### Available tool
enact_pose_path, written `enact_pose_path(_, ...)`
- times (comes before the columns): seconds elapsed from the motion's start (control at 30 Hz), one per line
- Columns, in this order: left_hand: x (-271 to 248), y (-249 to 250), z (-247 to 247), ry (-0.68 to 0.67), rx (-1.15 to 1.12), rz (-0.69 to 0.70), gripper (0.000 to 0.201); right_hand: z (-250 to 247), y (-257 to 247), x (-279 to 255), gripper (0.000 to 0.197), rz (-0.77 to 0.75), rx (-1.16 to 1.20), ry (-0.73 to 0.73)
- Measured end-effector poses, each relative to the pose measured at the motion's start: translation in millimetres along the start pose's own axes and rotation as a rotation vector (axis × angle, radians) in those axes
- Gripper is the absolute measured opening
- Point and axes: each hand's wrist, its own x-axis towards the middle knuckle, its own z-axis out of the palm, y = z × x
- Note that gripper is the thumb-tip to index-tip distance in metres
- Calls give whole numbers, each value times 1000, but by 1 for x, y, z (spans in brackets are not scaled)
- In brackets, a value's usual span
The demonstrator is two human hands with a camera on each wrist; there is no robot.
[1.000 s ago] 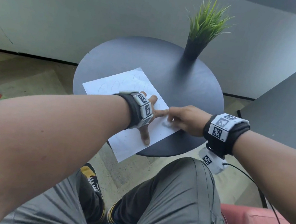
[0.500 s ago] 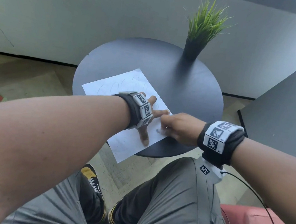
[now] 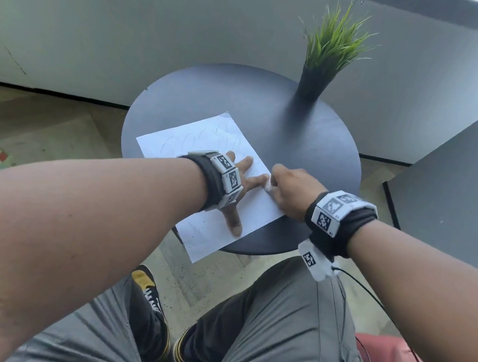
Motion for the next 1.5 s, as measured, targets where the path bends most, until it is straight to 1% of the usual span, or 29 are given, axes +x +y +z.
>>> enact_pose_path(0.03, 0, -1, 2, -4, -11, -2, 138, 3, -5, -3, 29, -33, -14, -1)
enact_pose_path(0.07, 0, -2, 3, -9, -19, -1, 140, 8, -12, -7, 28, -101, -21, -26)
enact_pose_path(0.1, 0, -3, 4, -14, -21, 0, 141, 10, -20, -14, 29, -194, -26, -69)
enact_pose_path(0.13, -1, -3, 4, -19, -18, 1, 141, 10, -24, -20, 29, -253, -26, -119)
enact_pose_path(0.17, -1, -3, 4, -20, -18, 3, 140, 7, -21, -22, 31, -242, -14, -150)
enact_pose_path(0.2, -1, -3, 4, -16, -20, 5, 140, 1, -14, -20, 32, -168, 8, -152)
enact_pose_path(0.27, 0, -5, 6, -10, -16, 5, 139, -8, 6, -10, 31, 22, 72, -89)
enact_pose_path(0.3, 0, -5, 7, -12, -15, 6, 139, -9, 11, -8, 30, 82, 87, -48)
enact_pose_path(0.33, 1, -6, 8, -15, -18, 9, 140, -7, 12, -9, 30, 101, 77, -24)
enact_pose_path(0.4, 2, -6, 9, -18, -23, 9, 141, 1, 1, -15, 30, 20, 49, -36)
enact_pose_path(0.43, 2, -6, 9, -20, -24, 5, 141, 4, -7, -22, 28, -57, 35, -70)
enact_pose_path(0.47, 2, -6, 8, -21, -25, 4, 141, 6, -9, -26, 25, -103, 35, -107)
enact_pose_path(0.5, 2, -6, 7, -24, -28, 5, 141, 4, -6, -27, 24, -93, 54, -124)
enact_pose_path(0.6, -1, -5, 5, -36, -52, 12, 139, -9, 18, -12, 32, 101, 83, -85)
enact_pose_path(0.67, -5, -5, 4, -43, -61, 19, 136, -15, 27, -5, 31, 174, 62, -62)
enact_pose_path(0.73, -9, -4, 4, -44, -70, 36, 133, -16, 25, -5, 29, 169, 97, -46)
enact_pose_path(0.9, -24, 0, 13, 7, -115, 111, 118, -7, 8, -14, 23, 83, 166, -56)
enact_pose_path(1.0, -32, -6, 22, 92, -194, 121, 108, -4, 10, -14, 21, 92, 232, -22)
enact_pose_path(1.07, -33, -14, 24, 182, -240, 98, 99, -5, 10, -14, 19, 93, 255, -22)
enact_pose_path(1.13, -30, -21, 20, 235, -238, 69, 94, -9, 9, -12, 18, 85, 281, -22)
enact_pose_path(1.2, -25, -24, 15, 216, -218, 60, 98, -13, 7, -8, 19, 77, 302, -2)
enact_pose_path(1.3, -16, -21, 12, 142, -199, 52, 114, -12, 1, 1, 22, 68, 296, -4)
enact_pose_path(1.37, -10, -17, 14, 83, -177, 39, 126, -9, -2, 8, 24, 68, 232, -23)
enact_pose_path(1.43, -6, -15, 16, 49, -161, 21, 135, -6, -3, 13, 26, 101, 158, -19)
enact_pose_path(1.5, -6, -14, 16, 32, -152, 17, 139, -3, -6, 9, 25, 68, 107, -7)
